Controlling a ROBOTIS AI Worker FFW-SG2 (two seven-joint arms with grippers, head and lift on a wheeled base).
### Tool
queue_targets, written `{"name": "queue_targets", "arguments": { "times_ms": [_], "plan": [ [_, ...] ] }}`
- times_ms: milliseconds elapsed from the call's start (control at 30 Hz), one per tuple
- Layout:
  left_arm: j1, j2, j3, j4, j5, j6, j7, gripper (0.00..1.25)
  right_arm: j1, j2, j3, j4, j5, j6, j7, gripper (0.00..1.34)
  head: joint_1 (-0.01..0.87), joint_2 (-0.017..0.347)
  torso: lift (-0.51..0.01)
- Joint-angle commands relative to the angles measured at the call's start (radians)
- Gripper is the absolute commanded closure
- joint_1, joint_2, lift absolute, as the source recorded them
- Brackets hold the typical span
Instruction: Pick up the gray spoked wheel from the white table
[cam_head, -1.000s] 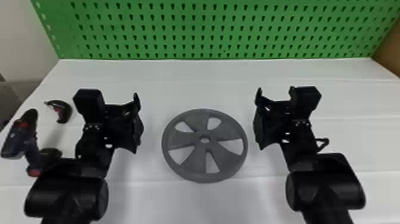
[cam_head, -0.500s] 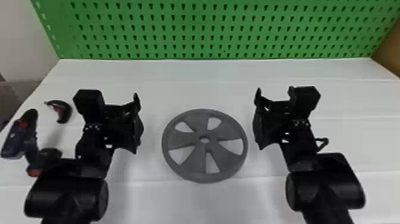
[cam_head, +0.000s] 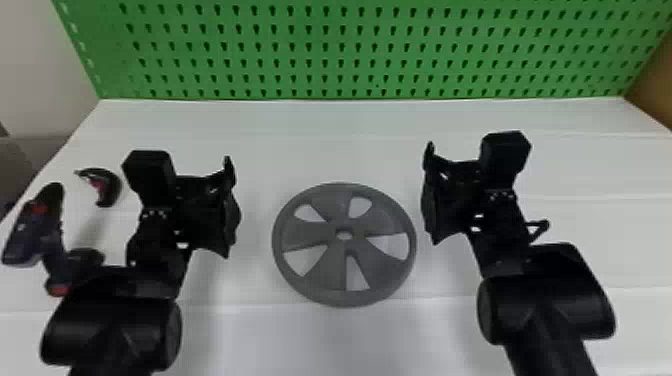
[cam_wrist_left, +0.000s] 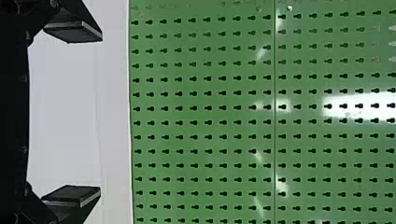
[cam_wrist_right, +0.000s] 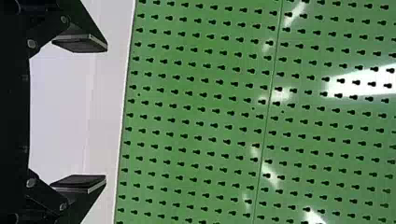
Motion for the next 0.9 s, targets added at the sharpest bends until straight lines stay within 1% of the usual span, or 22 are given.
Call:
{"name": "queue_targets", "arguments": {
  "times_ms": [0,33,100,167,233,267,467,567,667,867],
  "plan": [
    [0.000,0.000,0.000,0.000,0.000,0.000,0.000,0.13,-0.012,-0.008,0.029,-0.060,0.007,0.115,-0.037,0.29,0.765,0.012,-0.091],
    [0.000,0.000,0.000,0.000,0.000,0.000,0.000,0.13,-0.018,-0.010,0.035,-0.074,0.003,0.152,-0.045,0.29,0.765,0.012,-0.091],
    [0.000,0.000,0.000,0.000,0.000,0.000,0.000,0.13,-0.030,-0.013,0.049,-0.109,-0.031,0.238,-0.083,0.29,0.765,0.012,-0.091],
    [0.000,0.000,0.000,0.000,0.000,0.000,0.000,0.13,-0.041,-0.019,0.053,-0.125,-0.094,0.285,-0.125,0.29,0.765,0.012,-0.091],
    [0.000,0.000,0.000,0.000,0.000,0.000,0.000,0.13,-0.053,-0.021,0.052,-0.140,-0.138,0.333,-0.148,0.29,0.765,0.012,-0.091],
    [-0.002,0.000,-0.002,0.000,-0.002,0.000,0.000,0.13,-0.062,-0.022,0.049,-0.151,-0.146,0.364,-0.151,0.29,0.765,0.012,-0.091],
    [-0.002,0.000,0.000,0.000,-0.002,0.000,0.000,0.13,-0.123,-0.031,0.052,-0.182,-0.140,0.514,-0.152,0.29,0.765,0.012,-0.091],
    [-0.002,0.000,-0.002,0.000,-0.003,0.000,0.000,0.13,-0.174,-0.039,0.062,-0.188,-0.111,0.612,-0.152,0.29,0.765,0.012,-0.091],
    [-0.002,0.000,-0.002,0.000,-0.005,0.000,0.000,0.13,-0.220,-0.051,0.075,-0.188,-0.109,0.701,-0.168,0.29,0.765,0.012,-0.091],
    [-0.003,0.000,-0.002,0.000,-0.005,0.000,0.000,0.13,-0.323,-0.063,0.075,-0.159,-0.129,0.896,-0.180,0.29,0.765,0.012,-0.091]
  ]
}}
